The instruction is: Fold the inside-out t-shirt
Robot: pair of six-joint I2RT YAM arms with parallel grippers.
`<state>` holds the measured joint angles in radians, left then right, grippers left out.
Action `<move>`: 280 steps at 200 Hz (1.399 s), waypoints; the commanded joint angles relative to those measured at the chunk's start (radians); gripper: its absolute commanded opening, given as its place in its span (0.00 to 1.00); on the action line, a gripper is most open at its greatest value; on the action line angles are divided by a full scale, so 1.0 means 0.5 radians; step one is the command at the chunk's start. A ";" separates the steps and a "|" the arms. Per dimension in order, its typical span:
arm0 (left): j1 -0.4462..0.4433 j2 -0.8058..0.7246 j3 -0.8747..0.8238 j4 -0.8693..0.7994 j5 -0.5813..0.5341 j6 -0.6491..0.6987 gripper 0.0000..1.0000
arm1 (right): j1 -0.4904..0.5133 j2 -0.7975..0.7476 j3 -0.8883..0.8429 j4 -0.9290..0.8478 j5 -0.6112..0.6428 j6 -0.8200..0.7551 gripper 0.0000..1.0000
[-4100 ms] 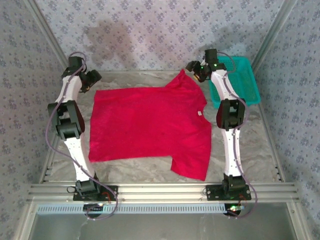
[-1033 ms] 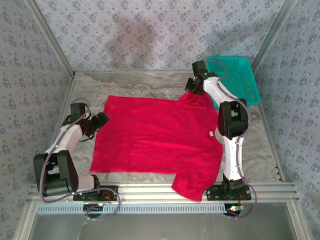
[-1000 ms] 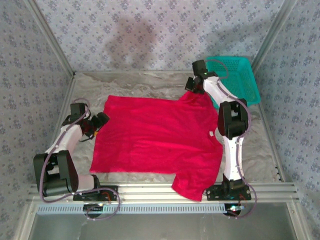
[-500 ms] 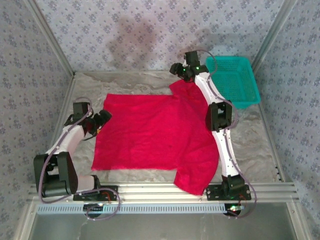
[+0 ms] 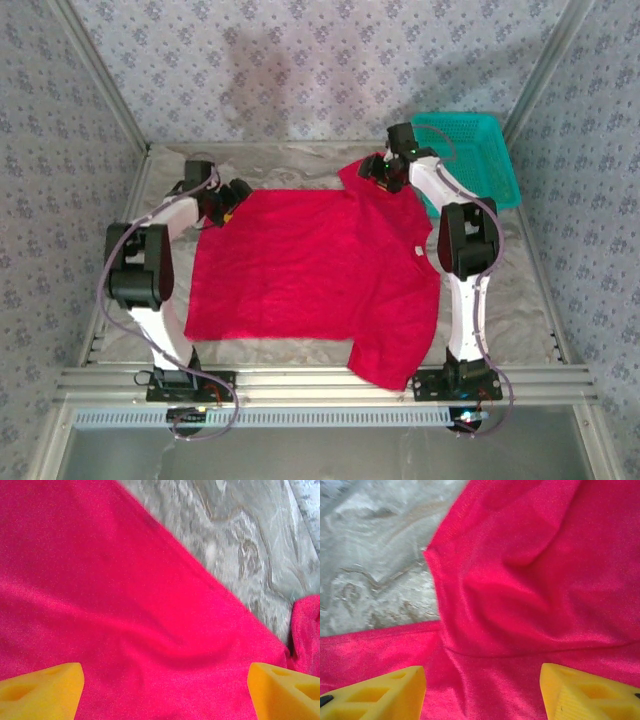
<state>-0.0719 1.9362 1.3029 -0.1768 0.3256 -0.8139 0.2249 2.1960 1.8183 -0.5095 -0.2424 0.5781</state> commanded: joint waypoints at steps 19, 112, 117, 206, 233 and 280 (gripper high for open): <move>0.095 0.392 0.388 -0.154 0.022 0.021 0.85 | -0.043 0.124 -0.038 0.004 0.077 -0.086 0.64; 0.476 0.757 0.978 -0.391 -0.046 0.040 0.87 | -0.087 1.016 1.387 -0.378 -0.005 -0.027 0.65; 0.472 0.735 0.992 -0.385 -0.042 0.049 0.87 | -0.086 1.022 1.449 -0.380 -0.034 -0.028 0.65; 0.198 -0.583 -0.229 -0.197 -0.367 0.326 1.00 | 0.124 -0.219 -0.220 0.101 -0.154 -0.199 0.67; 0.199 -0.748 -0.601 -0.020 -0.197 0.335 1.00 | 0.128 -0.297 -0.560 0.186 -0.158 -0.168 0.67; 0.241 -0.480 -0.472 -0.058 -0.245 0.421 1.00 | 0.023 -0.101 -0.579 0.205 -0.053 -0.090 0.66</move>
<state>0.0341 1.6176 0.9916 -0.2203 0.2012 -0.6445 0.2775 2.0796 1.5120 -0.4206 -0.3088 0.5083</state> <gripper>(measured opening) 0.995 0.665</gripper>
